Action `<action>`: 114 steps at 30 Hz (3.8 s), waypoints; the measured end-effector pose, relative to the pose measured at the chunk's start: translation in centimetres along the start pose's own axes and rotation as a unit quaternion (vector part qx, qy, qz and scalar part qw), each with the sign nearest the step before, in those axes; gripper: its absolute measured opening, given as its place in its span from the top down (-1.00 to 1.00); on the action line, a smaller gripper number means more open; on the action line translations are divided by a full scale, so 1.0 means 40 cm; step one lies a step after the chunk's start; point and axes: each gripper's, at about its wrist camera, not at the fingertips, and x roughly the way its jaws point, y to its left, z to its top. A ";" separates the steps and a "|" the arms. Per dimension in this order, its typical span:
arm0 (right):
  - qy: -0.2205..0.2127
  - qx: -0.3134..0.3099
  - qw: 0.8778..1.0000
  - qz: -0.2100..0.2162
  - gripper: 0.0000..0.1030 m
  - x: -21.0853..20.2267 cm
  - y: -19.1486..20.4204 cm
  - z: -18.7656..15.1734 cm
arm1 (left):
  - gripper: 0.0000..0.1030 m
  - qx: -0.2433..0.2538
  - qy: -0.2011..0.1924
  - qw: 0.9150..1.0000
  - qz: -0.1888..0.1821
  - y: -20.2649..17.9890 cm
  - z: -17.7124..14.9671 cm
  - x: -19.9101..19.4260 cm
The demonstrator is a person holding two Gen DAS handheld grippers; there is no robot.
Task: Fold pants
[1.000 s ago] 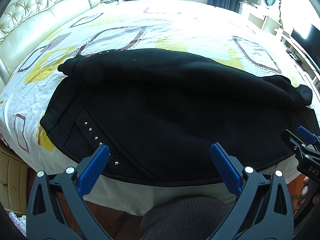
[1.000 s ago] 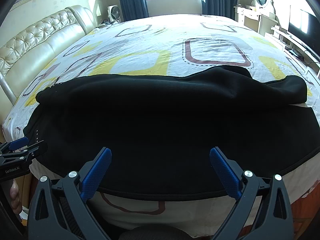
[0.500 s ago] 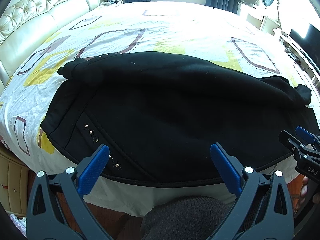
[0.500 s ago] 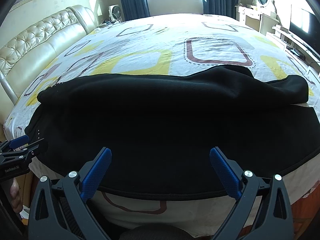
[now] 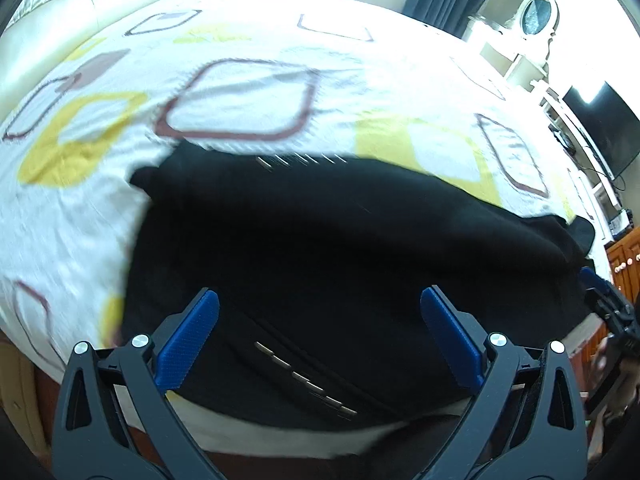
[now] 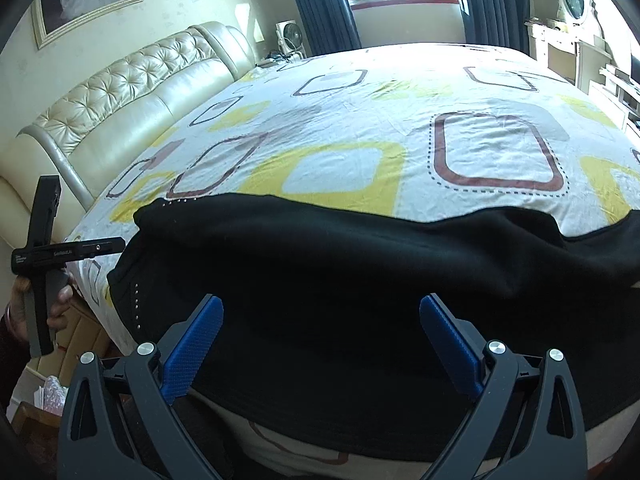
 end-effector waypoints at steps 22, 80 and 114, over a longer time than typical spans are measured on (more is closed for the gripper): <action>0.117 -0.037 0.986 0.109 -0.90 0.329 -0.063 0.274 | -0.95 0.026 0.101 0.982 -0.157 0.271 0.267 0.278; 0.219 -0.119 0.946 0.208 0.66 0.228 0.242 -0.086 | 0.72 0.028 0.054 0.981 -0.184 0.350 -0.107 0.044; 0.128 0.381 0.888 0.223 -0.27 0.186 -0.032 -0.170 | -0.04 -0.180 0.009 0.971 -0.157 0.239 -0.229 -0.063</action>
